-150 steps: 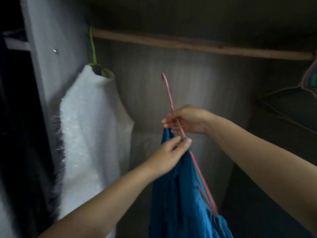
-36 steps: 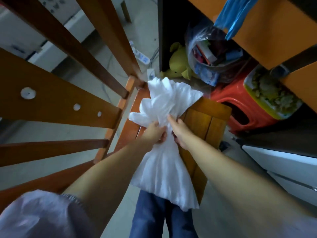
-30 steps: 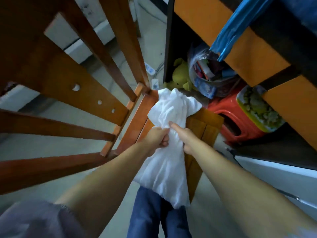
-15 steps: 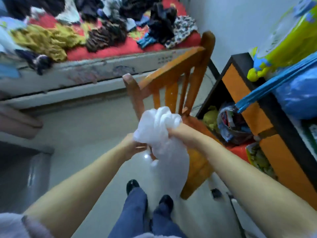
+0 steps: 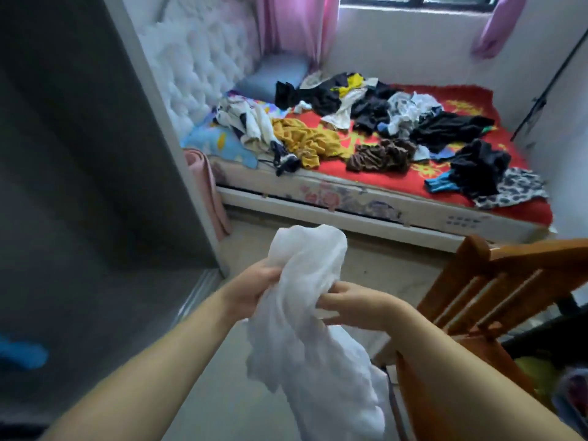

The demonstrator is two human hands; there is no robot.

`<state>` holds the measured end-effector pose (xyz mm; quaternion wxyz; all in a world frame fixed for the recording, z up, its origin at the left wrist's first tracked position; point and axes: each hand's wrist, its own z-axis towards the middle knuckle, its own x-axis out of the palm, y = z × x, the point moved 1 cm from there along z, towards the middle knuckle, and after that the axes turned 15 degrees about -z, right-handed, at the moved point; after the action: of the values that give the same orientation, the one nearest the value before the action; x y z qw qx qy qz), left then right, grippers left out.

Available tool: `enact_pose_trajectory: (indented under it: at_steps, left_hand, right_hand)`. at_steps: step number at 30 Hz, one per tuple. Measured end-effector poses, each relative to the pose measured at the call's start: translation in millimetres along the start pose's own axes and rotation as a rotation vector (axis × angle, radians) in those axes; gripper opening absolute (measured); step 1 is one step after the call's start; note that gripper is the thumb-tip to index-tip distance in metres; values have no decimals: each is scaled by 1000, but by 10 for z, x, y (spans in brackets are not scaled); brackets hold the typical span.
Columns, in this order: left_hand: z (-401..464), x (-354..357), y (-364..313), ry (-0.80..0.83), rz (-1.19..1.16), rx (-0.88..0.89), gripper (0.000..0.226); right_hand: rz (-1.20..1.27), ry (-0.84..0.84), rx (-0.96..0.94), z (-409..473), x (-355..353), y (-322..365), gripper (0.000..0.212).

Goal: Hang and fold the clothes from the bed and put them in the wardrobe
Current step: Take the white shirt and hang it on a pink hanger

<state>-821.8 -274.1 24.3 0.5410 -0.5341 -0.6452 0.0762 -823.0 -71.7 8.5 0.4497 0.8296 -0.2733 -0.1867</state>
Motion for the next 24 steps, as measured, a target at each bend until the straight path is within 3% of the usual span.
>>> enact_pose_trajectory:
  at_steps: [4, 7, 9, 13, 16, 18, 20, 22, 24]
  left_hand:
    - [-569, -592, -357, -23, 353, -47, 36]
    - [-839, -892, -597, -45, 540, -61, 27]
    - [-988, -1029, -783, -68, 370, 37, 26]
    - [-1266, -1271, -1257, -149, -60, 368, 31]
    - [-1449, -1302, -1538, -112, -192, 434, 35]
    - [-1488, -1302, -1634, -157, -192, 480, 40]
    - [-1465, -1320, -1724, -250, -62, 600, 28]
    - [-1478, -1357, -1883, -393, 47, 754, 10]
    - [-1525, -1462, -2130, -500, 24, 895, 21]
  right_hand:
    - [413, -54, -192, 596, 239, 693, 50]
    - [352, -267, -192, 1029, 497, 1184, 32]
    - [205, -261, -220, 1214, 664, 1470, 36]
    - [30, -89, -365, 1390, 792, 1938, 34]
    - [-191, -36, -408, 1487, 803, 2231, 36]
    - [-366, -44, -415, 1588, 797, 2396, 31]
    - [-493, -71, -413, 1715, 767, 2535, 31]
    - [-451, -54, -428, 1812, 710, 2650, 33]
    - [-370, -87, -436, 1932, 587, 2752, 25]
